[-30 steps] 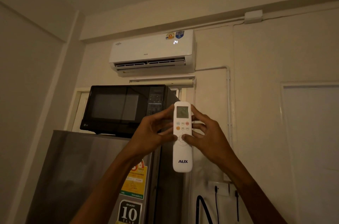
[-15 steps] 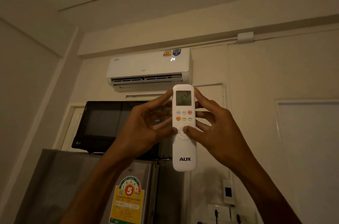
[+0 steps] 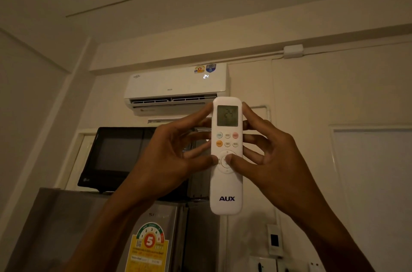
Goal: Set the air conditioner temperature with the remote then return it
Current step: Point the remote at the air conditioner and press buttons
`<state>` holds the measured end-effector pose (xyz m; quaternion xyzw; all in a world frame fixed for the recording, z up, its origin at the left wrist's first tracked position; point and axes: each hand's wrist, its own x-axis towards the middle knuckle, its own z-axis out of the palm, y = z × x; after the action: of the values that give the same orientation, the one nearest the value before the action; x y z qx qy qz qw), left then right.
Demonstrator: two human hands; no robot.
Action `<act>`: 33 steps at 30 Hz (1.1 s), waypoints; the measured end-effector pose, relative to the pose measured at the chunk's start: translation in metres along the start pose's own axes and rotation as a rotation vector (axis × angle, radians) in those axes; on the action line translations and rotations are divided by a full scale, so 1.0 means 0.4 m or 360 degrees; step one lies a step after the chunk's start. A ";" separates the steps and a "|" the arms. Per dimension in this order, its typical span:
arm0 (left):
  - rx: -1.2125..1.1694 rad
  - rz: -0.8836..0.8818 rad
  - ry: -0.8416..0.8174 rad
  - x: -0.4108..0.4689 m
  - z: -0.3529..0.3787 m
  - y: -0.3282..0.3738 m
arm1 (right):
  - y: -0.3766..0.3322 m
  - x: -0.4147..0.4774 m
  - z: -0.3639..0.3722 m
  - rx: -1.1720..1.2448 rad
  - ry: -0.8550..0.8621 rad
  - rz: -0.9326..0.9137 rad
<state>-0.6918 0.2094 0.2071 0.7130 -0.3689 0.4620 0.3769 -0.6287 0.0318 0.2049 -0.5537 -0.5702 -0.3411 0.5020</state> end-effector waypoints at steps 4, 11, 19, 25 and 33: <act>-0.0006 -0.0026 0.0003 -0.001 0.011 -0.011 | 0.015 -0.004 -0.005 0.0010 0.0003 0.0012; -0.0025 -0.0058 -0.0021 0.014 0.048 -0.038 | 0.058 -0.016 -0.029 0.0008 0.0039 0.0003; -0.0016 -0.0057 0.0013 0.047 0.124 -0.098 | 0.140 -0.017 -0.087 -0.0029 0.0043 0.0005; -0.0021 -0.0117 0.0016 0.079 0.192 -0.160 | 0.227 -0.016 -0.139 -0.0060 0.0037 -0.0009; 0.0005 -0.0178 0.0038 0.149 0.313 -0.261 | 0.376 -0.010 -0.238 -0.0046 0.0033 -0.0009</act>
<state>-0.5350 0.1353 0.2061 0.7276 -0.3234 0.4491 0.4055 -0.4643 -0.0362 0.2012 -0.5557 -0.5615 -0.3564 0.4990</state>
